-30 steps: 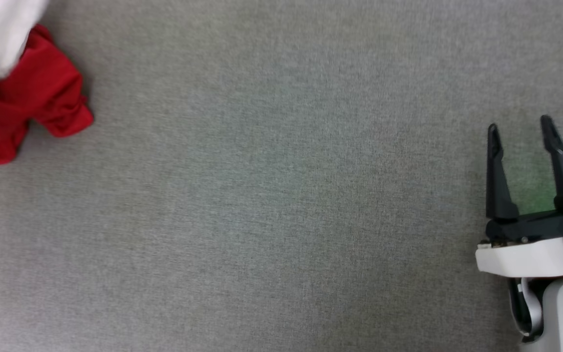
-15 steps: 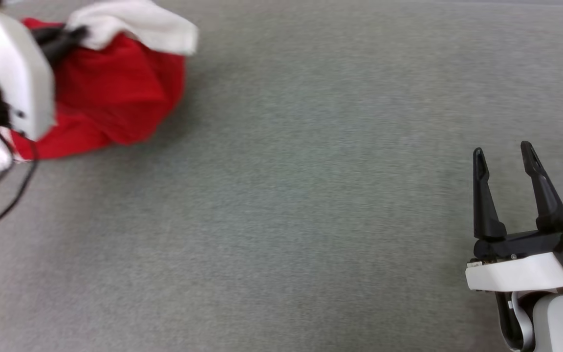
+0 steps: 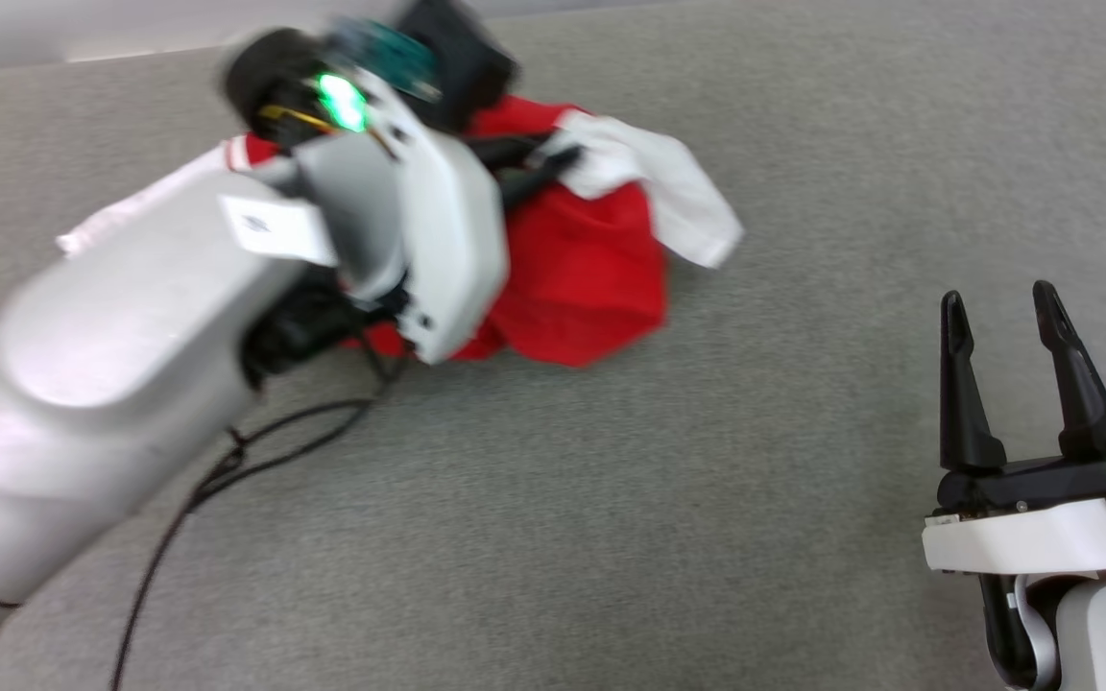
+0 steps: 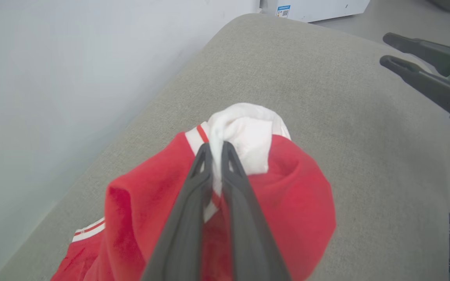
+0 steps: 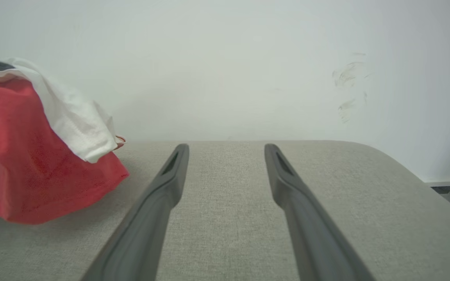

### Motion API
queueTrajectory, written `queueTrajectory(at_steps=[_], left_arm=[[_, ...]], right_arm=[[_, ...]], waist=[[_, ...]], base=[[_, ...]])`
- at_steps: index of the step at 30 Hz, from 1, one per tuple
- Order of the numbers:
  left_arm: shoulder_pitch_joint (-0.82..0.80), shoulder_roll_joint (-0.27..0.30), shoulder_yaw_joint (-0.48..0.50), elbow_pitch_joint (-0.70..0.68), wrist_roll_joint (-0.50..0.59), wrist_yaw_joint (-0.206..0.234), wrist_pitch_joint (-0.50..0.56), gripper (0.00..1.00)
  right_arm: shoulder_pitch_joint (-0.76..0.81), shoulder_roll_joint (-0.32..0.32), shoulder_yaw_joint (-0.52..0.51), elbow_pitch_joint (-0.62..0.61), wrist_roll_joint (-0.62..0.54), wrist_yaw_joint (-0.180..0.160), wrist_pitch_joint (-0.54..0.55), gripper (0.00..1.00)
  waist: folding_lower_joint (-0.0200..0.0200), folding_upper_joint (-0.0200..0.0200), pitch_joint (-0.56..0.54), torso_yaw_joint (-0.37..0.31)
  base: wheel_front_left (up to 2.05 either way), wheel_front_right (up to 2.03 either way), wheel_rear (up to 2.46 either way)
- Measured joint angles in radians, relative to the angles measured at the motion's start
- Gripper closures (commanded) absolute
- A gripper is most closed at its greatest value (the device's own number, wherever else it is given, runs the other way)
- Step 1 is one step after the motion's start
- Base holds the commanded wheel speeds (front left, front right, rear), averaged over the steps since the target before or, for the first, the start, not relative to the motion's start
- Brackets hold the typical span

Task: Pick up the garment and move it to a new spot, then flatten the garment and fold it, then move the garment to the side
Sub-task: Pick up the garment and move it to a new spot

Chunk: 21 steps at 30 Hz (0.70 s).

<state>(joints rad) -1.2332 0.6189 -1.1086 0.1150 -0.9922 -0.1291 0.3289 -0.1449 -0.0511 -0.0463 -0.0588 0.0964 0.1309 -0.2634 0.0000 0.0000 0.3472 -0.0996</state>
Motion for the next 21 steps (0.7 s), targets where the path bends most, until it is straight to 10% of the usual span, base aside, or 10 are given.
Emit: queueTrajectory(at_steps=[21], left_arm=[[0.341, -0.258, -0.172, 0.086, 0.116, 0.000, -0.049, 1.00]], right_arm=[[-0.014, 0.000, -0.030, 0.006, 0.025, 0.000, 0.000, 0.00]], waist=[[0.0000, 0.0000, 0.051, -0.048]], base=[[0.00, 0.00, 0.00]])
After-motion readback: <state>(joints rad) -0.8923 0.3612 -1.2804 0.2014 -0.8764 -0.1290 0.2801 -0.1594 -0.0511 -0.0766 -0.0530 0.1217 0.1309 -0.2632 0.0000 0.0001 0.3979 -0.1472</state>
